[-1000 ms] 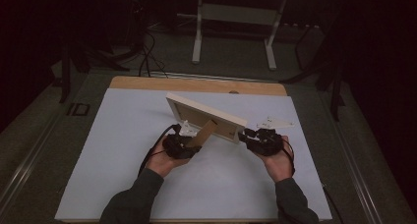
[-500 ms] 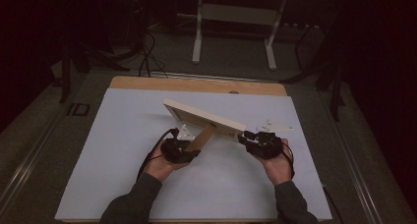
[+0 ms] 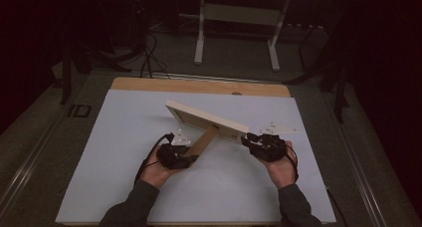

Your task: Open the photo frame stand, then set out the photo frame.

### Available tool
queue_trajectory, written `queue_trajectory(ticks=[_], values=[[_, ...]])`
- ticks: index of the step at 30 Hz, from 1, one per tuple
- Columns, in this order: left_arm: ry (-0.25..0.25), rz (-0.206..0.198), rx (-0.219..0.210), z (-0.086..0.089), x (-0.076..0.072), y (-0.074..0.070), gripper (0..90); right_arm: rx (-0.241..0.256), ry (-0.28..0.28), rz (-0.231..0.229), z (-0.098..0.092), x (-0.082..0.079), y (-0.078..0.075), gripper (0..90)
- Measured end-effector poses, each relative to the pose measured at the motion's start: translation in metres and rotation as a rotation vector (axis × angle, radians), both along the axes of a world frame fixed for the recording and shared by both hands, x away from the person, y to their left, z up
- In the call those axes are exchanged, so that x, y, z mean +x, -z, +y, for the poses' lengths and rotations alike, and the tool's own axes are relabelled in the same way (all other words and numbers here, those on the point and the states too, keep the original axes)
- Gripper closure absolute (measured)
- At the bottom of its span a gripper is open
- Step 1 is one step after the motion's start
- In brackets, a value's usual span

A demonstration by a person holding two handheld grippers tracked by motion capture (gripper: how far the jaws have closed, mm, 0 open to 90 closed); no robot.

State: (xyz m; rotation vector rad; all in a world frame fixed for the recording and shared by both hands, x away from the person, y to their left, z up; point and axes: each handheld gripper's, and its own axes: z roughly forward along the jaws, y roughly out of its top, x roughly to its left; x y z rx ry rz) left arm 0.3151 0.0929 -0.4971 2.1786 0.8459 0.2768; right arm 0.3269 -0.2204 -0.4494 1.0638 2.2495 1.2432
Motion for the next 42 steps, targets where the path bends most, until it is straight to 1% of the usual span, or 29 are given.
queue_trajectory(ticks=[6,9,10,15,19,21,25,30,33,36,40,42], values=[[-0.012,-0.014,-0.011,0.008,-0.003,-0.004,59.8,0.0,0.005,0.002,-0.003,-0.002,-0.001,67.1],[-0.03,-0.02,-0.032,0.013,-0.005,-0.007,59.8,0.0,0.005,0.001,-0.005,-0.003,0.0,67.2],[-0.036,-0.026,-0.03,0.015,-0.005,-0.008,59.7,0.0,0.006,0.002,-0.006,-0.003,0.0,67.2],[-0.058,-0.042,-0.055,0.021,-0.006,-0.012,59.6,0.0,0.006,0.005,-0.008,-0.003,0.001,67.2],[-0.072,-0.046,-0.057,0.025,-0.006,-0.013,59.5,0.003,0.004,0.008,-0.009,-0.004,0.003,67.2],[-0.08,-0.051,-0.066,0.028,-0.006,-0.014,59.6,0.011,0.002,0.011,-0.011,-0.003,0.003,67.2],[-0.103,-0.058,-0.08,0.032,-0.006,-0.016,59.7,0.01,0.004,0.013,-0.013,-0.004,0.005,67.4],[-0.142,-0.05,-0.102,0.036,-0.006,-0.02,62.4,0.006,0.014,0.019,-0.02,-0.002,0.008,69.7],[-0.148,-0.047,-0.121,0.038,-0.006,-0.023,63.5,0.002,0.026,0.027,-0.025,-0.001,0.011,72.3],[-0.156,-0.048,-0.135,0.039,-0.006,-0.026,64.0,0.017,0.043,0.035,-0.028,0.001,0.013,76.1],[-0.178,-0.037,-0.183,0.038,-0.001,-0.032,65.0,0.039,0.055,0.04,-0.031,0.005,0.013,77.8],[-0.186,-0.037,-0.187,0.037,0.001,-0.033,66.0,0.082,0.046,0.052,-0.031,0.008,0.013,80.4]])
